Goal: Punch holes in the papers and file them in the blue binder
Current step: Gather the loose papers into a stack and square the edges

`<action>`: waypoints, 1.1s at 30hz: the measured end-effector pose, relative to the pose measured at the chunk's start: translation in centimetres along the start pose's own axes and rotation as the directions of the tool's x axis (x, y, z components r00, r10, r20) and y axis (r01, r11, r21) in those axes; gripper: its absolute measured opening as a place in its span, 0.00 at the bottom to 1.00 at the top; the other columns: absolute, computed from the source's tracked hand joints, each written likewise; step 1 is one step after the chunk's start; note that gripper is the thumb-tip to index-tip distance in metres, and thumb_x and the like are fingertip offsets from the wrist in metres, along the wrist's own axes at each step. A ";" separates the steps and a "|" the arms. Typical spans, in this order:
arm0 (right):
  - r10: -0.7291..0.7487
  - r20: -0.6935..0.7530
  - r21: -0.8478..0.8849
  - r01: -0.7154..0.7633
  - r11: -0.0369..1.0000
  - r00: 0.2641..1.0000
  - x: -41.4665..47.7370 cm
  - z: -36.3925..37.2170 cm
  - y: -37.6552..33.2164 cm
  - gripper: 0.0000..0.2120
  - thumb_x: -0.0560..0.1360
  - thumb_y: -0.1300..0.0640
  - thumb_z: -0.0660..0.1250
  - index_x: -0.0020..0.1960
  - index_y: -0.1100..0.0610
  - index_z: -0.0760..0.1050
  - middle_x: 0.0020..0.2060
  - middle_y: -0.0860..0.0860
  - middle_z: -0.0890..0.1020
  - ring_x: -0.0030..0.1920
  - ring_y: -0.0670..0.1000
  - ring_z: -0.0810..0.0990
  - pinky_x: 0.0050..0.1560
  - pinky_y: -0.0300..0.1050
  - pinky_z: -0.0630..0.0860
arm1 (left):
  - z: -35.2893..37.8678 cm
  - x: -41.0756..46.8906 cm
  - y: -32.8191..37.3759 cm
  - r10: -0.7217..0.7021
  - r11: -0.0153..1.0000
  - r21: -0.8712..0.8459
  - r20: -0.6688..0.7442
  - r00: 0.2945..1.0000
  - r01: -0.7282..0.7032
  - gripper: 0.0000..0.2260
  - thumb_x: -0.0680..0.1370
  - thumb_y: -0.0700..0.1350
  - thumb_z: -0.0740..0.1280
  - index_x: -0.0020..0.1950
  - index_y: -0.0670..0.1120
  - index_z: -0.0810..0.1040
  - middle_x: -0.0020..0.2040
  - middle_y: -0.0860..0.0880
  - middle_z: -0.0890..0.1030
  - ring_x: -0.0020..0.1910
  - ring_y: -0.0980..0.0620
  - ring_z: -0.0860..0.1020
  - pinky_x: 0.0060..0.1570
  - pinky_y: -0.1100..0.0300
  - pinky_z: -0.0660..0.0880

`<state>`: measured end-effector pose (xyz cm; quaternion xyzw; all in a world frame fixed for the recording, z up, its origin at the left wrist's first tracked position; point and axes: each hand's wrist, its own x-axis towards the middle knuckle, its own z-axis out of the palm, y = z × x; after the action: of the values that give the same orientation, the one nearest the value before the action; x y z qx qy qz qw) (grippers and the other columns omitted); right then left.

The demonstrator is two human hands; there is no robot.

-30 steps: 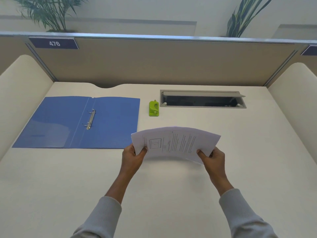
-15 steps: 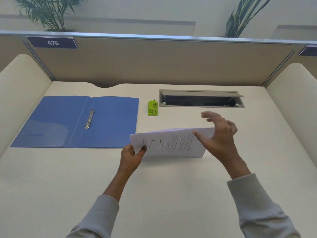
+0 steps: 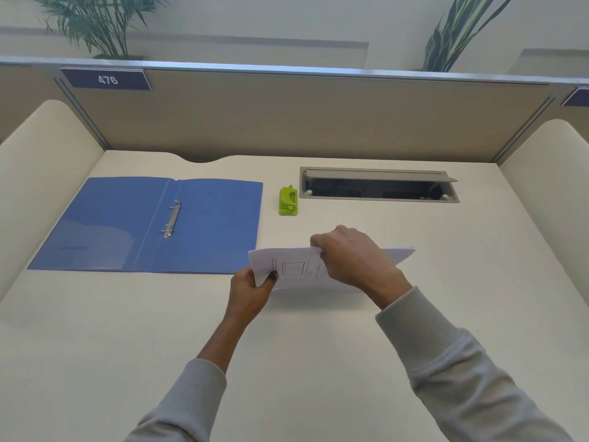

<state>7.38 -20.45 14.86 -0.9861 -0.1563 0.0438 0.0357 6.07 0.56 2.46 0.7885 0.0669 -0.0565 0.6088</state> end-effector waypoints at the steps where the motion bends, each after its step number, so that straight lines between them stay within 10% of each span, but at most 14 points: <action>1: -0.007 -0.008 -0.003 0.007 1.000 1.000 0.0 0.2 0.0 0.07 0.75 0.63 0.64 0.48 0.53 0.77 0.41 0.54 0.81 0.37 0.57 0.78 0.32 0.48 0.75 | 0.0 0.0 0.0 0.005 1.000 0.003 -0.003 1.000 -0.005 0.09 0.78 0.40 0.72 0.56 0.52 0.81 0.49 0.50 0.85 0.51 0.48 0.84 0.51 0.60 0.82; 6: -0.025 -0.062 -0.012 0.024 1.000 0.998 -0.3 0.1 0.6 0.08 0.76 0.60 0.65 0.51 0.50 0.79 0.47 0.54 0.85 0.38 0.57 0.80 0.36 0.50 0.82 | 0.5 -0.1 0.1 0.044 0.998 0.060 -0.123 0.991 -0.037 0.12 0.76 0.43 0.75 0.58 0.53 0.80 0.51 0.54 0.84 0.54 0.49 0.82 0.51 0.61 0.80; 10: 0.030 -0.154 0.080 -0.017 0.997 0.988 -0.7 -1.0 1.7 0.08 0.77 0.56 0.64 0.53 0.49 0.81 0.47 0.51 0.86 0.37 0.53 0.80 0.37 0.47 0.84 | 1.0 -0.2 0.6 -0.056 0.997 0.030 -0.251 0.966 0.066 0.32 0.74 0.50 0.77 0.74 0.51 0.65 0.70 0.53 0.74 0.64 0.52 0.75 0.61 0.57 0.74; 16: 0.193 -0.244 0.449 -0.066 0.891 0.950 -2.1 -3.2 3.8 0.05 0.77 0.54 0.70 0.51 0.50 0.84 0.43 0.46 0.86 0.37 0.49 0.81 0.37 0.36 0.79 | 1.9 -0.3 2.0 -0.220 0.944 -0.256 -0.020 0.975 0.208 0.37 0.73 0.54 0.77 0.77 0.53 0.61 0.76 0.52 0.69 0.62 0.52 0.79 0.65 0.47 0.77; 25: 0.459 0.184 0.971 -0.232 0.050 0.869 -4.5 0.4 7.3 0.11 0.75 0.61 0.74 0.57 0.59 0.82 0.48 0.55 0.88 0.49 0.57 0.88 0.54 0.58 0.83 | 2.0 -0.1 3.9 -0.198 0.765 -0.528 0.353 0.915 0.369 0.22 0.77 0.42 0.72 0.71 0.49 0.75 0.63 0.46 0.83 0.61 0.41 0.83 0.60 0.37 0.79; 33: 0.391 0.409 0.912 -0.347 -0.221 0.825 -6.2 5.2 8.2 0.17 0.75 0.65 0.72 0.64 0.61 0.79 0.54 0.57 0.87 0.56 0.61 0.85 0.60 0.61 0.80 | 1.5 -0.2 3.9 -0.261 0.804 -0.441 0.342 0.903 0.399 0.16 0.78 0.40 0.72 0.65 0.44 0.79 0.58 0.44 0.86 0.56 0.38 0.84 0.57 0.37 0.80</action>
<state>3.51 -29.87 9.48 -0.6362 0.2263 0.1357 0.7250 6.57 -1.89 5.83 0.5641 0.1350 -0.2478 0.7760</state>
